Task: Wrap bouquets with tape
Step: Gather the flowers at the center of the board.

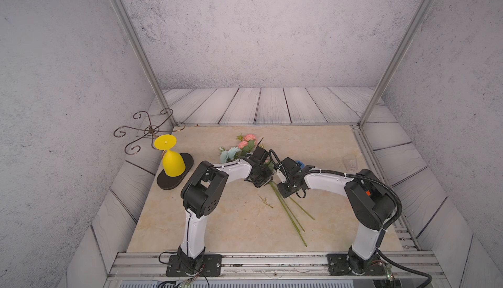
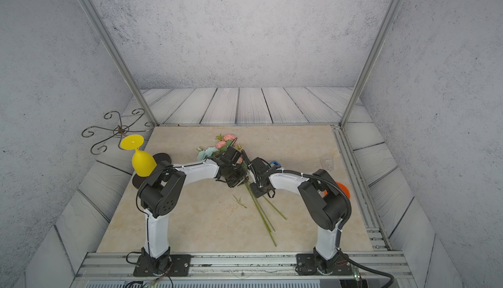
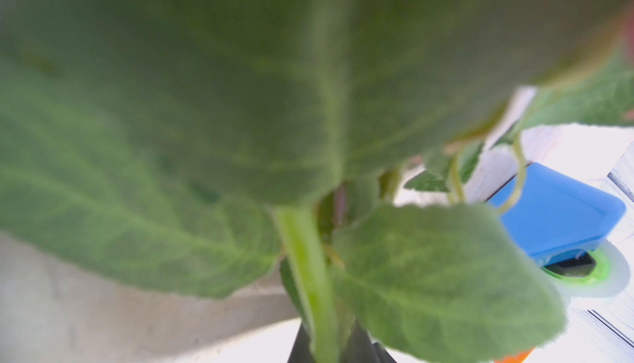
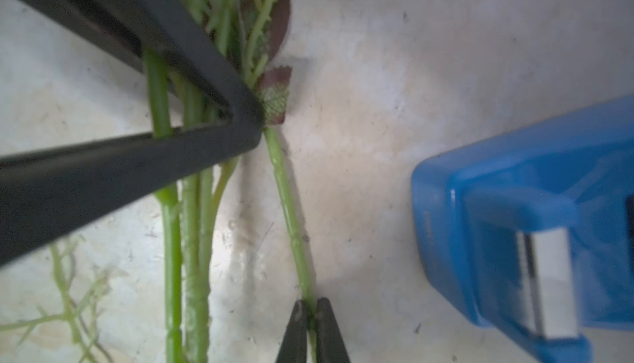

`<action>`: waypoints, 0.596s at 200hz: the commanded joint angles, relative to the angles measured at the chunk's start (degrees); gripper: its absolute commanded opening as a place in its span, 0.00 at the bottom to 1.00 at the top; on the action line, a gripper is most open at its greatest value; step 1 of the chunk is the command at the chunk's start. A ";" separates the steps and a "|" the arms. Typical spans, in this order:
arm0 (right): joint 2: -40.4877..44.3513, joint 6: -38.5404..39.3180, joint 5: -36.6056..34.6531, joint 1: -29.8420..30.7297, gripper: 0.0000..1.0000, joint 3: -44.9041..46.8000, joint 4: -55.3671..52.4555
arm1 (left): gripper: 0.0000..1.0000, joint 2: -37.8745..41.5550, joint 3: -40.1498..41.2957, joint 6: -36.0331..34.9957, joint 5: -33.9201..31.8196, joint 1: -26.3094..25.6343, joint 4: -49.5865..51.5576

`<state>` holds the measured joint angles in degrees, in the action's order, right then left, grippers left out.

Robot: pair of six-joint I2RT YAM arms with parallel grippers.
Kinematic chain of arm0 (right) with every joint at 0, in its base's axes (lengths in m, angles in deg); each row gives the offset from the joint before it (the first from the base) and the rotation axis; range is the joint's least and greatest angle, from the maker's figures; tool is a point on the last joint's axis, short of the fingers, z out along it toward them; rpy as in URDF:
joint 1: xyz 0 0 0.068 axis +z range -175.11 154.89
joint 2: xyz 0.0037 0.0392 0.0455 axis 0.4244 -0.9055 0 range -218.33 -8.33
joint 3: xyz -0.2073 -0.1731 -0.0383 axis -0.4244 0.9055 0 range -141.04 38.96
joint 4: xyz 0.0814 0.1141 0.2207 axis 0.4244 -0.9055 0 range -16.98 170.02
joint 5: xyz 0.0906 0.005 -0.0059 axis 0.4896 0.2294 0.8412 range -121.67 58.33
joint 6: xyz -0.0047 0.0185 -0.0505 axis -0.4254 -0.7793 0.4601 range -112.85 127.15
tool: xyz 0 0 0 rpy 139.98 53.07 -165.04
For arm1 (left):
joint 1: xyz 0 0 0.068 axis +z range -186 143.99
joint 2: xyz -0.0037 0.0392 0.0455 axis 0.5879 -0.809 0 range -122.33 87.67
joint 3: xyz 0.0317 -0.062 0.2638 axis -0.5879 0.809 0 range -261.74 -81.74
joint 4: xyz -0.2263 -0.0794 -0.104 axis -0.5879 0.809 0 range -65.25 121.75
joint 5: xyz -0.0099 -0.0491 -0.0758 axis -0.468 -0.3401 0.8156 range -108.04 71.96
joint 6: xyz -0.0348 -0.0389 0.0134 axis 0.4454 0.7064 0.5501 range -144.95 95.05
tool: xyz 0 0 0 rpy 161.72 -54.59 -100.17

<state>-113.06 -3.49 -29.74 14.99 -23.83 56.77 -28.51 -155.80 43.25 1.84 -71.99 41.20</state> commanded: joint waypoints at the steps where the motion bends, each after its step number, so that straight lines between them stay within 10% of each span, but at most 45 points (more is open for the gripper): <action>1: -0.72 -1.14 6.28 -0.52 0.00 -1.17 -7.71 | 0.08 -0.14 1.35 -0.63 -1.42 0.74 5.84; 119: -2.27 -3.73 17.06 -1.68 0.00 -7.77 -10.36 | 0.55 0.54 5.28 1.58 -0.72 -0.59 2.26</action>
<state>-113.15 -5.85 -16.04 13.33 -29.99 47.44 -25.52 -152.81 44.39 2.30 -71.53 39.39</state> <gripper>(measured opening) 0.042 0.540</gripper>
